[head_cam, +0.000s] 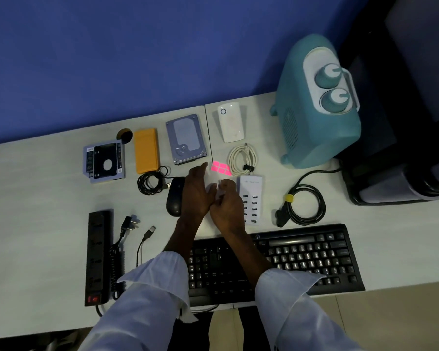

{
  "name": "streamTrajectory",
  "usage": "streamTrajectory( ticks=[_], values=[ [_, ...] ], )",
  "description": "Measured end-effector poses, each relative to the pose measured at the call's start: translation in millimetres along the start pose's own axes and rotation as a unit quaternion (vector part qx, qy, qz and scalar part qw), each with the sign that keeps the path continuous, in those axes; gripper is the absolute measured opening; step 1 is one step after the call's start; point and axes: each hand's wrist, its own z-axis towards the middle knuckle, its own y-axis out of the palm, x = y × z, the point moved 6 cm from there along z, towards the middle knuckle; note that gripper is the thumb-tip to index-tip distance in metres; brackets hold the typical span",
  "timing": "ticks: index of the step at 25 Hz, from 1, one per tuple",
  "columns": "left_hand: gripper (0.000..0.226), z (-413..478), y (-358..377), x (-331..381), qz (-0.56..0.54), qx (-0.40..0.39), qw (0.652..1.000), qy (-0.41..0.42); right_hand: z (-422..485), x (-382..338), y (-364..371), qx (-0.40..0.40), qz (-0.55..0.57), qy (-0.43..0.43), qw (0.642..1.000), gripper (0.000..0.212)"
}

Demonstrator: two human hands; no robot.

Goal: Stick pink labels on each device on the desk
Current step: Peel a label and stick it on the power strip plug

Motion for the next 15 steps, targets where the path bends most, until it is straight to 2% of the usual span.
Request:
streamTrajectory(
  ticks=[3,6,8,15],
  values=[
    [0.066,13.9,14.8,-5.7,0.010,-0.047,0.999,-0.012,1.2,2.7,-1.7,-0.012,0.006,0.007,1.000,0.034],
    [0.070,28.9,19.1,-7.3,0.017,-0.073,0.997,0.011,2.9,2.7,-3.9,-0.013,0.000,0.019,1.000,0.053],
    [0.071,36.9,18.8,-3.4,0.019,-0.085,0.996,0.032,4.1,2.8,-3.5,-0.018,-0.010,0.014,1.000,0.056],
    [0.047,52.5,11.8,6.3,0.031,-0.053,0.996,0.066,5.0,10.9,-0.5,-0.045,-0.051,0.023,0.997,0.057]
  ],
)
